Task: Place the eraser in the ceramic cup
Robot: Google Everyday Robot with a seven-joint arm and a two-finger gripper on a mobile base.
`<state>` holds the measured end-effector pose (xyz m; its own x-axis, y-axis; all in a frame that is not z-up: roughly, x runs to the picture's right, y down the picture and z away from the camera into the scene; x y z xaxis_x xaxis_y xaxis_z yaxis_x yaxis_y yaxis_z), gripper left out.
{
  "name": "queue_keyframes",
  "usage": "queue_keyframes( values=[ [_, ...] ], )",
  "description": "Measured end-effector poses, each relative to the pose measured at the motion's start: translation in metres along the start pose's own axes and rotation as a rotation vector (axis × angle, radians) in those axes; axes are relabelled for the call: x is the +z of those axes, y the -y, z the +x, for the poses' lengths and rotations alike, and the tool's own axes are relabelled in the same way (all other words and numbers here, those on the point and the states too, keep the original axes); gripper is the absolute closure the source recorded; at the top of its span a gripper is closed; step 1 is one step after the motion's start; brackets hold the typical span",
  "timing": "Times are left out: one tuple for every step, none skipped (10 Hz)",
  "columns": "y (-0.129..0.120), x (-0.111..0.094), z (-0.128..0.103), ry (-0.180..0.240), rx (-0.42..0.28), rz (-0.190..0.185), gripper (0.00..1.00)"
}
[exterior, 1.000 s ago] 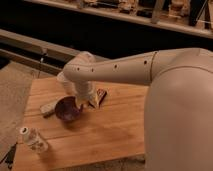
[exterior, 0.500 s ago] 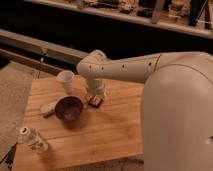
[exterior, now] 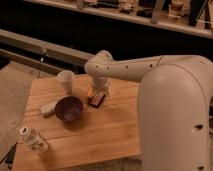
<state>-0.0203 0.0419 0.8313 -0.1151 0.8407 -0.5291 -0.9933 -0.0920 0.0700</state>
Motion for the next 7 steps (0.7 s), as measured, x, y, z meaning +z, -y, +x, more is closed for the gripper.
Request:
queue_keyframes(
  values=[
    [-0.005, 0.007, -0.002, -0.006, -0.012, 0.004, 0.35],
    [-0.012, 0.013, -0.004, -0.013, -0.025, 0.01, 0.35],
    [-0.023, 0.02, -0.009, -0.021, -0.04, 0.013, 0.35],
    [-0.028, 0.025, -0.011, -0.026, -0.048, 0.017, 0.35],
    [-0.033, 0.031, -0.015, -0.031, -0.056, 0.023, 0.35],
    [-0.036, 0.035, -0.018, -0.037, -0.056, 0.028, 0.35],
    [-0.035, 0.039, -0.024, -0.039, -0.05, 0.04, 0.35]
  ],
)
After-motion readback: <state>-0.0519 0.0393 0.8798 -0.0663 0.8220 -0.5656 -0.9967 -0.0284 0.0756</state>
